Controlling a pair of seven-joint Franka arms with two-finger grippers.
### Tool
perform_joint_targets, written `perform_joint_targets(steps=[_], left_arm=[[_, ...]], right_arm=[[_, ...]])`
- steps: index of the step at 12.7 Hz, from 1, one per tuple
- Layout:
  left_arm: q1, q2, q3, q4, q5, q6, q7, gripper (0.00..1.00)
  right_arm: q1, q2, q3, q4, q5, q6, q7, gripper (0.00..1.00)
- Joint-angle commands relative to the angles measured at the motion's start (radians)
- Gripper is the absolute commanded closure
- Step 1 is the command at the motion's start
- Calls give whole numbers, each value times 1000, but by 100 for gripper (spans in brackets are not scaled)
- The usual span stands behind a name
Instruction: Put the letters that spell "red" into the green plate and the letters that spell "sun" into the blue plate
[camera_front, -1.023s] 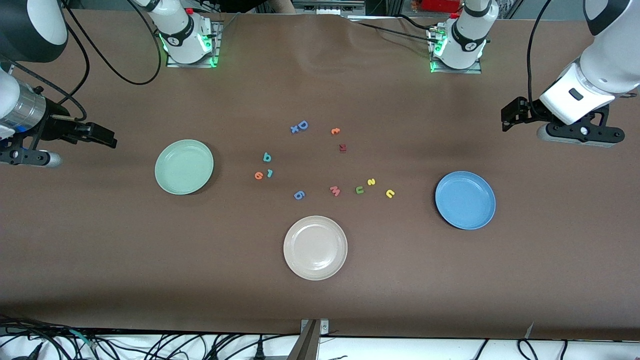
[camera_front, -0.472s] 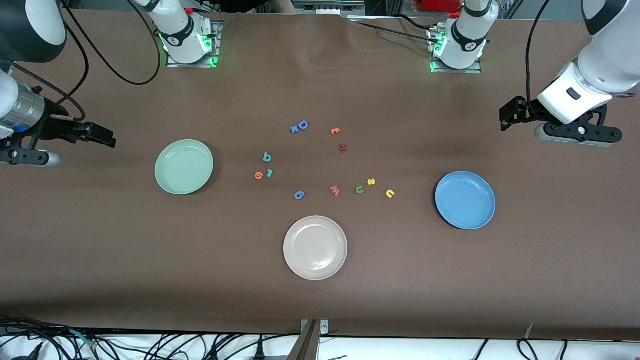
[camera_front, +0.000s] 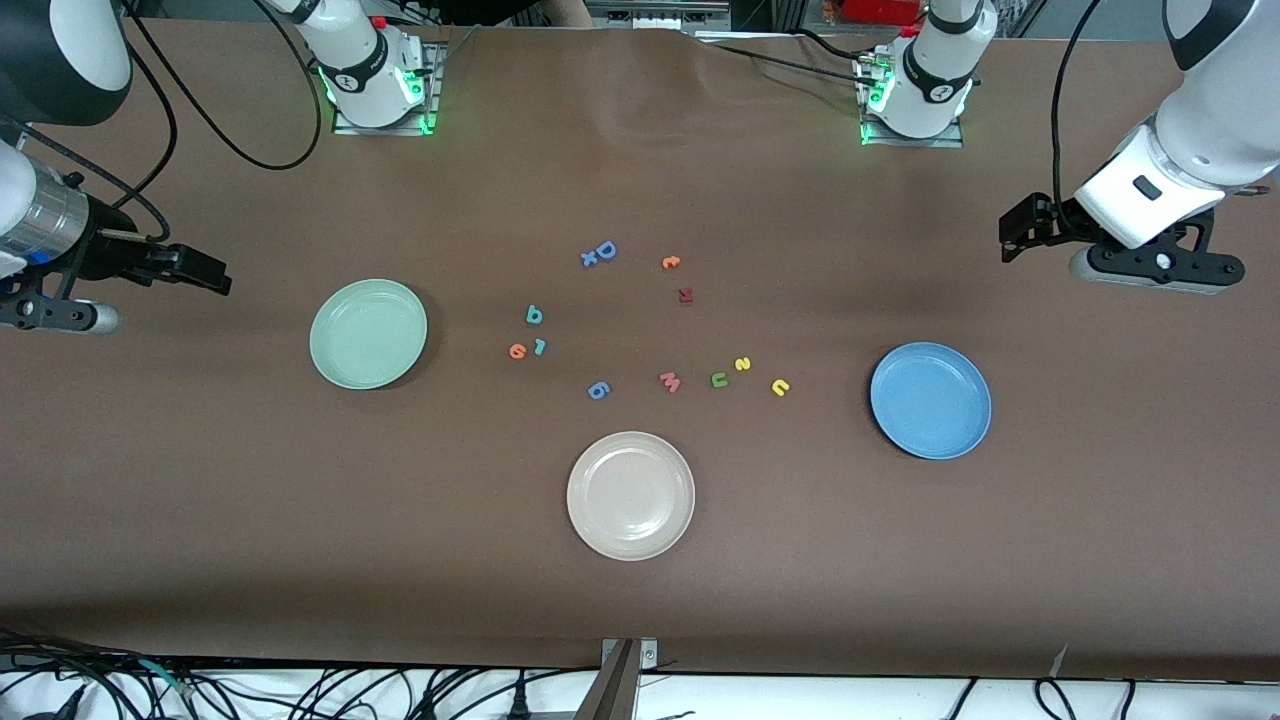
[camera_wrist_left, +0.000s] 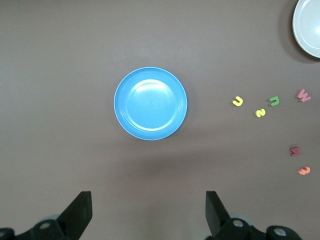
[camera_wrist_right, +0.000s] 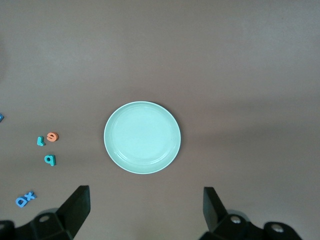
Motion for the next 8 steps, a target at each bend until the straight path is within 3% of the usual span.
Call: perform_joint_targets(steps=[1,8], left_arm=[[-1,5,1,15,-17,-12,9,0],[-1,6,1,15,-17,-12,10,0]], right_arm=[[-5,-19,3,-3,-2,-13,9,0],[-8,-17,3,-1,-4,-13,0,0]])
